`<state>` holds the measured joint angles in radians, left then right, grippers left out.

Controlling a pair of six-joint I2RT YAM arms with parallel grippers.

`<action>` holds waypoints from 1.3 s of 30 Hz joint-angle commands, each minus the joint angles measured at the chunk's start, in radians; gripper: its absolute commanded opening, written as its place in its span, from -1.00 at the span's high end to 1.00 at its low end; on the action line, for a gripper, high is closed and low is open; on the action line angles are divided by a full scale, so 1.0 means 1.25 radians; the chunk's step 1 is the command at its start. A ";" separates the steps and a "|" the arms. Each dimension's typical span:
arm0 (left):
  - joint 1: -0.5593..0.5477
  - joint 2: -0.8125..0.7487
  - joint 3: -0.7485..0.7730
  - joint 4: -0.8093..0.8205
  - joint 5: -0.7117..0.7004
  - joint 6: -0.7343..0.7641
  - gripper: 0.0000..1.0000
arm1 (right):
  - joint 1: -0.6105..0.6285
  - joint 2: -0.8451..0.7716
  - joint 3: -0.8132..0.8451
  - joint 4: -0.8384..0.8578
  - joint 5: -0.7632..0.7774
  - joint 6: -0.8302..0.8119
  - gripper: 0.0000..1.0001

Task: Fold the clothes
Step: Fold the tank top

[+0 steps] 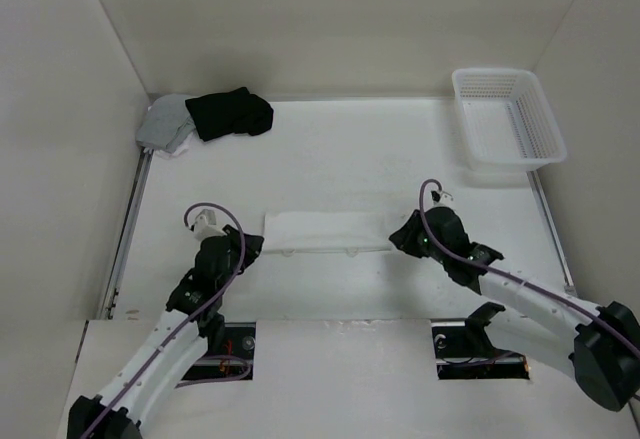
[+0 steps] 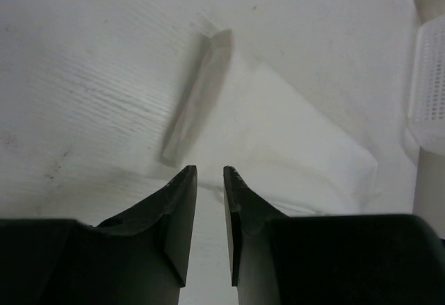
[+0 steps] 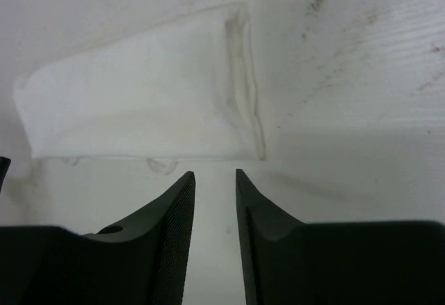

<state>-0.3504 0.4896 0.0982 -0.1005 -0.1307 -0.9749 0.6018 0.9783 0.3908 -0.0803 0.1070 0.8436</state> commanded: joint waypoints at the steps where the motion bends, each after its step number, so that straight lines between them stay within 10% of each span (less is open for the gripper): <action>1: -0.066 -0.013 0.093 -0.021 -0.095 0.019 0.58 | 0.020 -0.004 0.070 0.013 0.031 -0.027 0.52; 8: -0.231 0.280 0.157 0.254 -0.185 0.019 0.59 | -0.035 0.210 0.147 0.217 -0.062 -0.059 0.93; 19: -0.101 0.627 0.130 0.574 -0.091 0.017 0.61 | -0.109 0.391 0.117 0.351 -0.043 -0.002 0.94; 32: -0.072 0.503 0.082 0.562 -0.033 0.035 0.54 | -0.116 0.237 0.026 0.250 -0.029 0.015 0.16; 39: -0.074 0.309 0.086 0.430 -0.032 0.046 0.48 | -0.103 0.306 0.021 0.243 -0.084 0.029 0.05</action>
<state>-0.4469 0.9482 0.2039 0.4839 -0.1841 -0.9386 0.4633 1.3388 0.4248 0.2203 0.0349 0.8623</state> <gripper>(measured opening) 0.258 0.470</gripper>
